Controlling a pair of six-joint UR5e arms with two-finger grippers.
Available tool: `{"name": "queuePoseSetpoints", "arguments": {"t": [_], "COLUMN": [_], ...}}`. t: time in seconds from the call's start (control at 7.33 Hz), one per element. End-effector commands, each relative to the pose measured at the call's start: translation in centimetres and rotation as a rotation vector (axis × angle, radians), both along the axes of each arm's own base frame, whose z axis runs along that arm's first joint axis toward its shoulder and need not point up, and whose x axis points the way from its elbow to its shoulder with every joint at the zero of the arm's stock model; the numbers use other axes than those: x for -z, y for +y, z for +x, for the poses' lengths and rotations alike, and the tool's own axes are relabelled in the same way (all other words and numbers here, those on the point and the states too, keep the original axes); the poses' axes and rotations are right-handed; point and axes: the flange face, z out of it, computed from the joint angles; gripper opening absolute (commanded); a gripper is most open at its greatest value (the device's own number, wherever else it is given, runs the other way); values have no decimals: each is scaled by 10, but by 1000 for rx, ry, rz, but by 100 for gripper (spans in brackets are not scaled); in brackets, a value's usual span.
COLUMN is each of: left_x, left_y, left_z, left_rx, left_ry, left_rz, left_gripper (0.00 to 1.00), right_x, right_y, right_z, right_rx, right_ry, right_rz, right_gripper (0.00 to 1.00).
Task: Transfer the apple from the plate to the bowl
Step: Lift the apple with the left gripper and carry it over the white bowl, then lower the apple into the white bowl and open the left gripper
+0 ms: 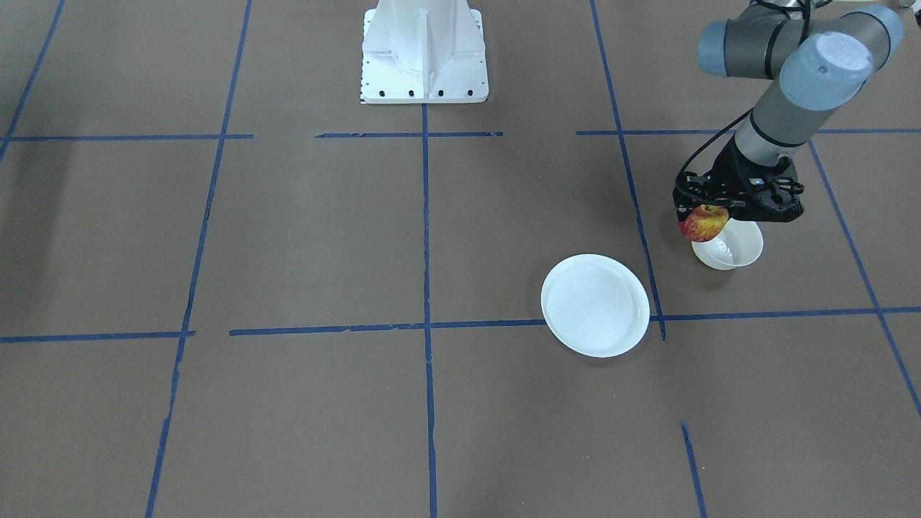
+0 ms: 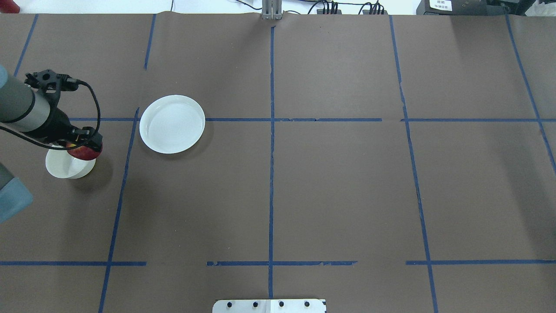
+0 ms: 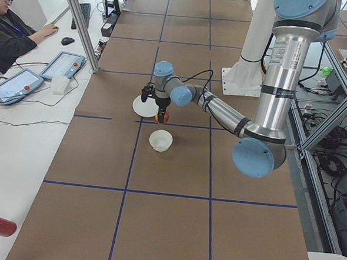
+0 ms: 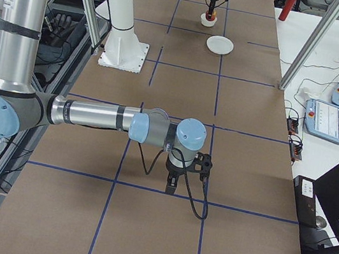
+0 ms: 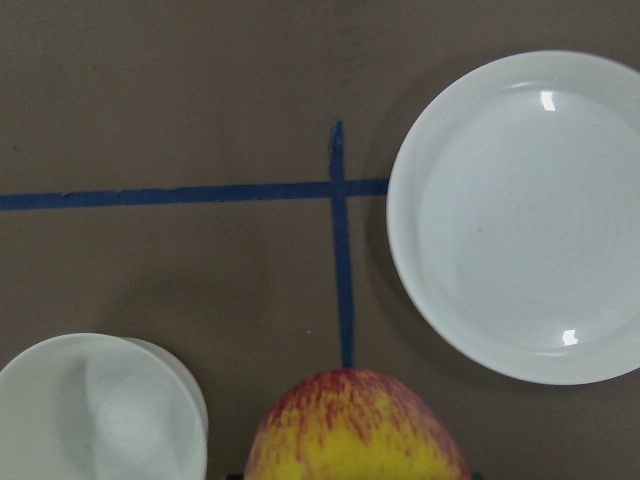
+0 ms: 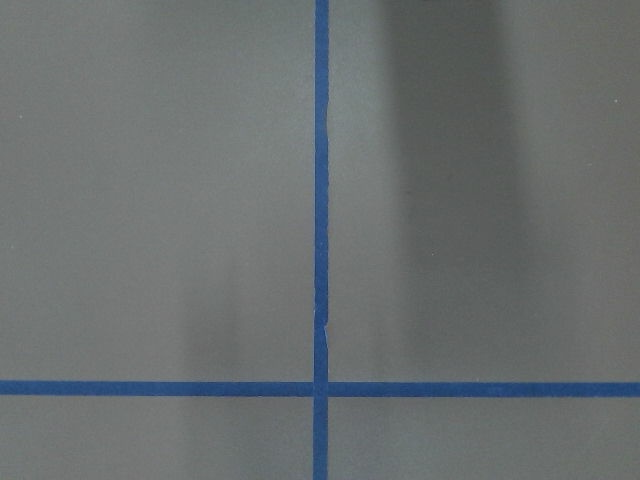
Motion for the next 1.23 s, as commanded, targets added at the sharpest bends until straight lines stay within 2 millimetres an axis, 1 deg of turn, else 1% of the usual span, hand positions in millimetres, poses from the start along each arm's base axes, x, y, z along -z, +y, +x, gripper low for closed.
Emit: {"name": "queuePoseSetpoints", "arguments": {"t": [0.0,0.14,0.27,0.82,0.95,1.09], "left_x": [-36,-45,-51,-63,-66,-69], "left_y": [11,9,8,3,2,1], "left_z": [-27,-28,-25,-22,-21,-21], "left_rx": [-18,-28,-34,-43,-43,-43], "left_ry": [-9,-19,-26,-41,-43,-46], "left_rz": [42,42,34,24,21,15], "left_gripper": [10,10,11,15,76,100], "right_x": [0,0,0,0,0,0], "right_y": [0,0,0,0,0,0], "right_z": [0,1,0,1,0,0], "right_rx": [0,-1,0,-1,0,0], "right_ry": [0,0,0,0,0,0], "right_rz": [0,0,0,0,0,0], "right_gripper": [100,100,100,100,100,100]}}
